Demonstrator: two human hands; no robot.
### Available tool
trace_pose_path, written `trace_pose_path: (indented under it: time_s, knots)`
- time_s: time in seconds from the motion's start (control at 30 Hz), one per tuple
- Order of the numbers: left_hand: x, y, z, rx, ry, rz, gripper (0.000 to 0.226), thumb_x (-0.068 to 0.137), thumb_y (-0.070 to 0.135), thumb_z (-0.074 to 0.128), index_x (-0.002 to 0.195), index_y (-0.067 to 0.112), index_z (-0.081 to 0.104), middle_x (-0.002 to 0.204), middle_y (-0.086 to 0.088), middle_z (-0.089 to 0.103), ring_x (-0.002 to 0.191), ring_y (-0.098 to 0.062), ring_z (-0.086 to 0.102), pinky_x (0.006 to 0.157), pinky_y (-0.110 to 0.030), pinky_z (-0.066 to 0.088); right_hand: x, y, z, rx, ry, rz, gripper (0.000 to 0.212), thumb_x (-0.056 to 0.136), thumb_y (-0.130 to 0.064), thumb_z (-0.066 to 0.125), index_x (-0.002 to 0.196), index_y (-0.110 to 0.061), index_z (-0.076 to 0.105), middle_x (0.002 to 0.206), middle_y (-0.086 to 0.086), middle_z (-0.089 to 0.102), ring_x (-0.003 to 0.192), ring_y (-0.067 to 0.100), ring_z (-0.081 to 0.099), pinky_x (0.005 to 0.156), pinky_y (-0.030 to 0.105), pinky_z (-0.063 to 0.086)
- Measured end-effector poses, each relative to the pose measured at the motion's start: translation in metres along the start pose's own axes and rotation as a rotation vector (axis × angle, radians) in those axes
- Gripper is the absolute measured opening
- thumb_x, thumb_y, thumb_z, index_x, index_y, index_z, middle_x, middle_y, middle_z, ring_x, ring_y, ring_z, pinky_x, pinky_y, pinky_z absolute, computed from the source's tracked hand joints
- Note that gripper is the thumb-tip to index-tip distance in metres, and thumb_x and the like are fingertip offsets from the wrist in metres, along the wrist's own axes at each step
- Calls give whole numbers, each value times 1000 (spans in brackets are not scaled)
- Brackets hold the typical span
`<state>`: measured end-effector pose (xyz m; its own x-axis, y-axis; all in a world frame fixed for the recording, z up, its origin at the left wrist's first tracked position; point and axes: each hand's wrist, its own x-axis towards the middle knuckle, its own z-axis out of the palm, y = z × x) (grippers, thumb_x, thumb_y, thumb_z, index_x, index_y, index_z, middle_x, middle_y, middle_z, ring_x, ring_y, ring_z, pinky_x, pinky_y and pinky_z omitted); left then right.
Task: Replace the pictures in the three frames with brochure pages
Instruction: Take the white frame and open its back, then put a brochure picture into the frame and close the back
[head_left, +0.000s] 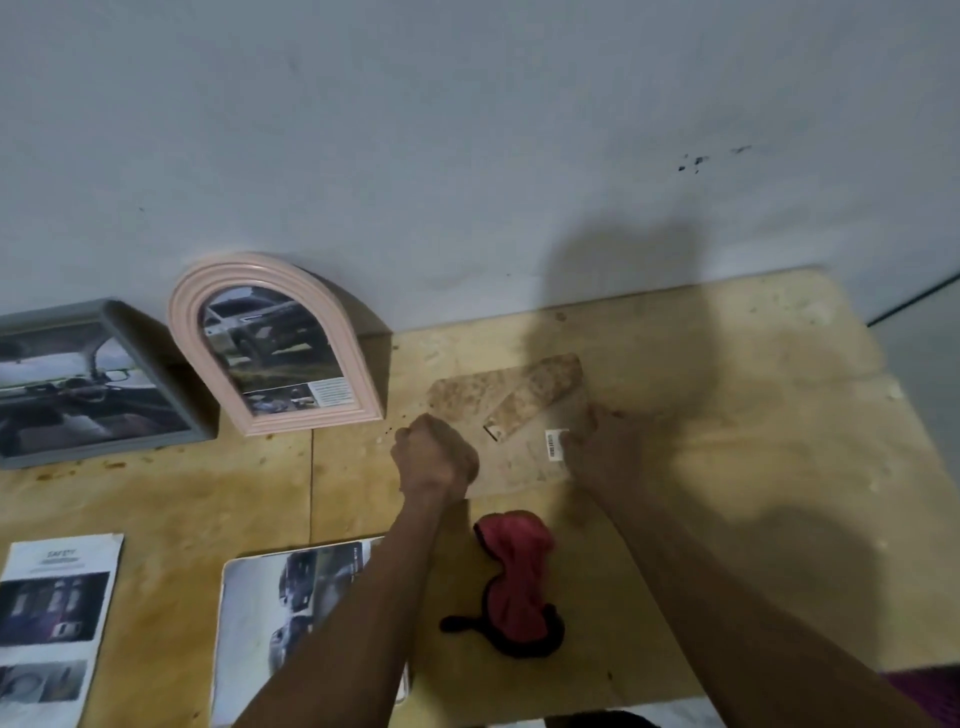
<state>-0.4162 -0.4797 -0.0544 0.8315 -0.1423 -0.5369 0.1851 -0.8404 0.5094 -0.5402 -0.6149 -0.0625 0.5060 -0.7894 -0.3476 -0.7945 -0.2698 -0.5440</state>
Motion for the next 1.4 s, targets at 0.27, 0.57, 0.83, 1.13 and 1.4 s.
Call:
trace_pose_path:
  time_s: [0.27,0.57,0.83,1.13,1.4]
  knots:
    - [13,-17,13,168,61,118,34,86,5,66,119,4,58,125,-18,50,115,-35,49,99,-36,43,5,18,24,-1,19,35,33,83,-16,63,113,-4,58,115,21,56,115,36,45,94,38,40]
    - [-1,-33,-11,79,18,213,53,79,25,78,126,11,57,126,-13,54,114,-31,54,95,-35,48,-16,0,30,-88,129,-11,45,78,-14,66,121,-10,54,120,16,49,114,36,44,91,45,45]
    - [-26,-134,-96,36,162,234,45,86,21,73,128,10,61,122,-10,59,109,-26,60,92,-31,50,-109,-54,86,-26,-6,-206,41,91,-17,55,132,-19,54,127,6,52,116,26,49,90,35,45]
    - [-37,-252,-168,239,136,230,44,87,24,66,128,8,59,119,-17,58,109,-34,55,88,-39,48,-214,-91,157,69,-135,-119,39,92,-17,58,131,-18,53,124,2,52,114,20,51,85,25,38]
    - [-32,-268,-178,360,43,284,44,91,34,60,130,17,49,127,-11,47,116,-31,48,89,-42,50,-250,-88,184,-306,-72,-172,57,91,-39,56,143,-22,39,147,-2,37,132,23,29,100,41,40]
